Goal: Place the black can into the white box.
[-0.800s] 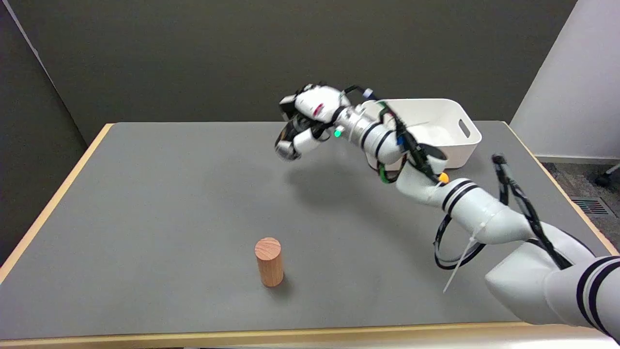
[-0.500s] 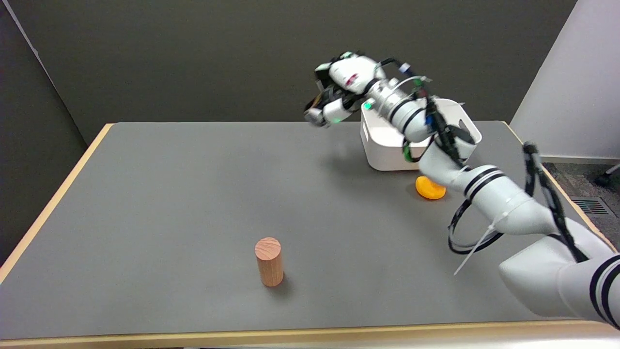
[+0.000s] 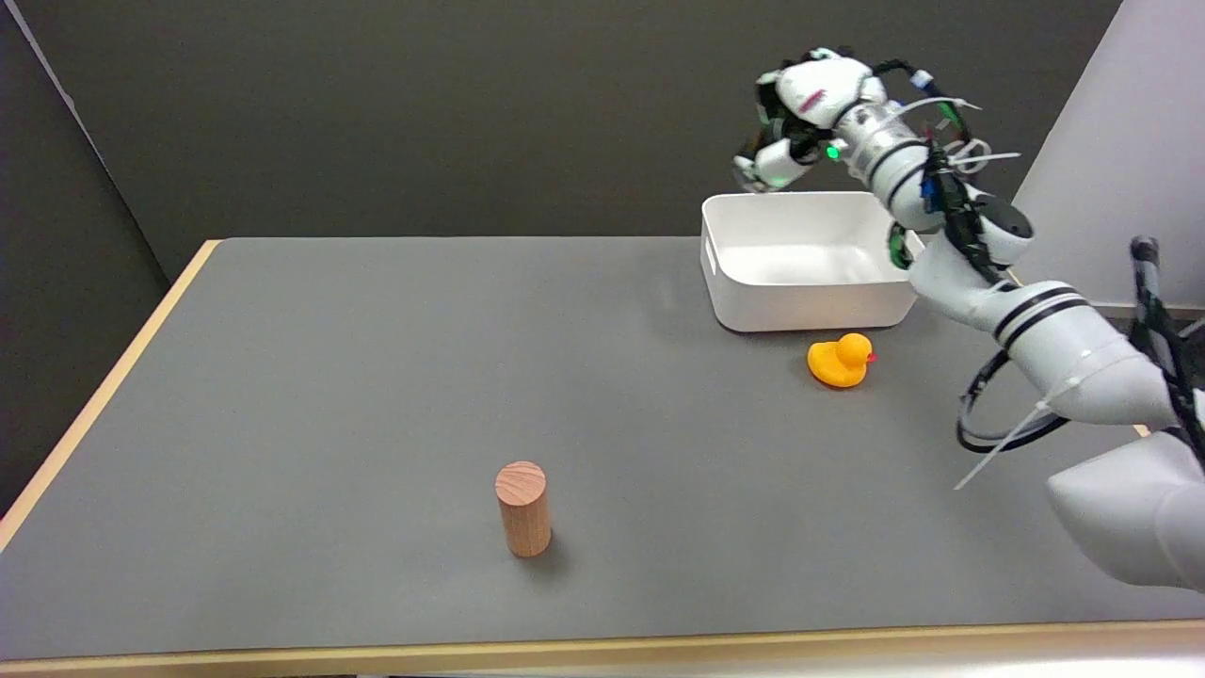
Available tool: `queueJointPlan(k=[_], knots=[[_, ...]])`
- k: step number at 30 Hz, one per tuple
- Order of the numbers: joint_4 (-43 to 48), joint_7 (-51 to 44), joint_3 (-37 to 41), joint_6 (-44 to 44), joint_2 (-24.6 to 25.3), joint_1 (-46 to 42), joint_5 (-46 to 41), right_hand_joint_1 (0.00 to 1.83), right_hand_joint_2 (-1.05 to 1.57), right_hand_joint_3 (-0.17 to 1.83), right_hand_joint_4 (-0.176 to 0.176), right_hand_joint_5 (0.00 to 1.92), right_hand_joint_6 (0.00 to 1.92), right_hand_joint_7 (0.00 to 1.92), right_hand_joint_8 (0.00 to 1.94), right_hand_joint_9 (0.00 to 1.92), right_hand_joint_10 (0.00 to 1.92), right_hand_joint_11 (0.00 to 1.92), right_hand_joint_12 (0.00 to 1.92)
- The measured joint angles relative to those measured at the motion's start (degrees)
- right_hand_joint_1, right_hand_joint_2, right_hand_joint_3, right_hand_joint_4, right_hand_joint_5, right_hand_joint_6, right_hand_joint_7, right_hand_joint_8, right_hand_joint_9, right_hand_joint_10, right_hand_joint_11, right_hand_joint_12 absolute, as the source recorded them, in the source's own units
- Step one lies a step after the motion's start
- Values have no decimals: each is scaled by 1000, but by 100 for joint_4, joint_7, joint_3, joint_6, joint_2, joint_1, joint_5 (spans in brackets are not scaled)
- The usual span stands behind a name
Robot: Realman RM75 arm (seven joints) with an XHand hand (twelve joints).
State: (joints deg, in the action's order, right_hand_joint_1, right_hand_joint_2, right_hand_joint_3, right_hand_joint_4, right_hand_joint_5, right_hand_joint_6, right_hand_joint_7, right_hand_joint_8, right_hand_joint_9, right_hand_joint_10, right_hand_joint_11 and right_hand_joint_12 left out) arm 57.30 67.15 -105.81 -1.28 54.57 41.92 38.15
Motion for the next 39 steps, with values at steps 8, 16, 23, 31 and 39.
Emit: queueJointPlan(k=[8, 16, 23, 31, 39], knots=[[-101, 30, 145, 369, -390, -385, -27, 850, 758, 706, 6, 589, 1921, 664, 1941, 912, 1921, 196, 1921], [-202, 108, 215, 466, -505, -745, -39, 729, 768, 788, -7, 586, 1648, 442, 1941, 597, 1921, -1, 1921], [-300, 145, 218, 477, -517, -899, -120, 286, 626, 998, 54, -1, 100, 35, 149, 34, 523, 39, 966], [-338, 192, 176, 454, -504, -970, -440, 293, 640, 776, 44, -1, -1, -1, -1, -1, -1, -1, 30], [-473, 277, 572, -76, -363, -1090, -1284, 244, 687, 948, -60, -1, -1, -1, -1, -1, -1, -1, -1]])
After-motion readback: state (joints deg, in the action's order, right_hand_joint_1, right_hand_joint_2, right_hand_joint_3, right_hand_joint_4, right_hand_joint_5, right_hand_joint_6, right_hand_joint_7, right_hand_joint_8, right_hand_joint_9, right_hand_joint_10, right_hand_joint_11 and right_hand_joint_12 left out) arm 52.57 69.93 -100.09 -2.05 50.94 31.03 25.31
